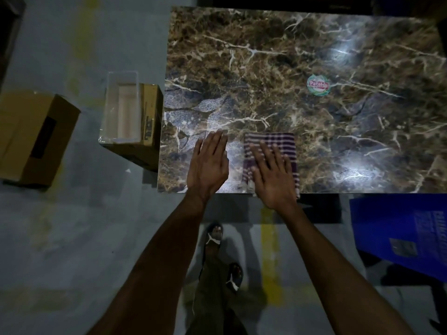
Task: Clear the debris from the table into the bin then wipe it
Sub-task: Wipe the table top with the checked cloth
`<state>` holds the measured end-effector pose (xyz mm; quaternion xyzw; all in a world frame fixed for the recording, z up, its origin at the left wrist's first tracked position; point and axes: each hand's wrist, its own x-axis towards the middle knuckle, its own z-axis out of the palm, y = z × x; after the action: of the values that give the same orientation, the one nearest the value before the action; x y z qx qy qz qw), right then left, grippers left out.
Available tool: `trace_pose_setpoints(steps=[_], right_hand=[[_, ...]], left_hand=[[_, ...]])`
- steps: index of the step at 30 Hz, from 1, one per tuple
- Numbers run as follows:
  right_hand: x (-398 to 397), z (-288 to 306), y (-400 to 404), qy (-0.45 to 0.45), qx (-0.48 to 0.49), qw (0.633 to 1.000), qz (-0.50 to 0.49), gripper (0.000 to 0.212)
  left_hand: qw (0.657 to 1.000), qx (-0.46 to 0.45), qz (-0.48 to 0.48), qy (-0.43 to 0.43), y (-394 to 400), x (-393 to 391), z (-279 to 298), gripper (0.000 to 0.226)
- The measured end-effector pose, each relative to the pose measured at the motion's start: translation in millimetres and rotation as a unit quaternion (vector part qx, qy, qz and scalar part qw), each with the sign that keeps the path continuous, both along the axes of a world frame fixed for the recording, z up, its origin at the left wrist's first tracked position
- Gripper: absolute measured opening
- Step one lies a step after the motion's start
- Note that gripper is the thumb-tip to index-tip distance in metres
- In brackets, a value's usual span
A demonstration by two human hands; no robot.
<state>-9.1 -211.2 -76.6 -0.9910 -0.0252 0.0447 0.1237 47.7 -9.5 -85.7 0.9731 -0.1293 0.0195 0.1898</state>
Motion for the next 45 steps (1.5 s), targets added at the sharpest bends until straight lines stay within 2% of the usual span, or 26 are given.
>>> trace_pose_setpoints(steps=[5, 8, 10, 12, 16, 20, 22, 26, 30, 35, 37, 41, 43, 45], right_hand=[[46.4, -3.3, 21.5, -0.009, 0.005, 0.995, -0.104, 0.058], [38.7, -6.8, 40.3, -0.011, 0.008, 0.999, -0.047, 0.058], [16.3, -5.8, 36.2, -0.010, 0.010, 1.000, 0.017, 0.057], [-5.7, -4.6, 20.8, -0.007, 0.010, 0.999, 0.034, 0.057], [-2.1, -0.4, -13.3, 0.011, 0.015, 0.998, -0.056, 0.057], [45.4, -0.4, 3.2, -0.002, 0.017, 0.992, -0.126, 0.058], [51.8, -1.8, 20.7, -0.003, 0.015, 0.994, -0.111, 0.058], [10.6, -2.4, 17.4, 0.004, 0.012, 1.000, 0.012, 0.058], [-8.1, 1.6, -15.7, 0.022, 0.016, 0.999, -0.042, 0.057], [51.6, 2.2, 5.3, 0.016, 0.020, 0.991, -0.131, 0.057], [64.9, 1.0, 25.1, 0.013, 0.019, 0.994, -0.109, 0.057], [37.0, 1.1, 33.2, 0.007, 0.011, 1.000, 0.015, 0.058], [22.1, 4.4, 23.1, 0.013, 0.008, 1.000, 0.019, 0.058], [25.0, 7.3, 15.9, 0.025, 0.006, 0.999, -0.021, 0.057]], left_hand=[[1.000, 0.013, 0.007, -0.009, -0.7, 0.8, 0.4, 0.052], [1.000, 0.020, 0.012, 0.008, -1.0, 1.4, 1.6, 0.053], [0.999, 0.022, 0.010, 0.024, -1.4, 2.6, 2.0, 0.053], [0.999, 0.017, 0.011, 0.029, -0.6, 2.6, 2.2, 0.054], [0.999, 0.004, 0.013, 0.036, -0.3, 3.0, 3.9, 0.055], [0.999, 0.004, 0.013, 0.029, 0.2, 2.8, 5.1, 0.053], [1.000, 0.004, 0.013, 0.027, 0.7, 2.8, 6.4, 0.053], [1.000, 0.004, 0.006, 0.026, -0.1, 1.8, 6.4, 0.052], [0.999, -0.001, 0.010, 0.032, 0.1, 4.2, 6.8, 0.054], [0.999, -0.010, 0.020, 0.025, 1.9, 5.5, 1.6, 0.058], [0.999, -0.012, 0.038, 0.029, 1.6, 6.7, 2.2, 0.058], [0.998, -0.017, 0.045, 0.035, 0.3, 6.6, 4.4, 0.054], [0.998, -0.008, 0.043, 0.039, 0.5, 7.1, 5.3, 0.054], [0.998, 0.000, 0.040, 0.044, 1.6, 8.6, 6.4, 0.054]])
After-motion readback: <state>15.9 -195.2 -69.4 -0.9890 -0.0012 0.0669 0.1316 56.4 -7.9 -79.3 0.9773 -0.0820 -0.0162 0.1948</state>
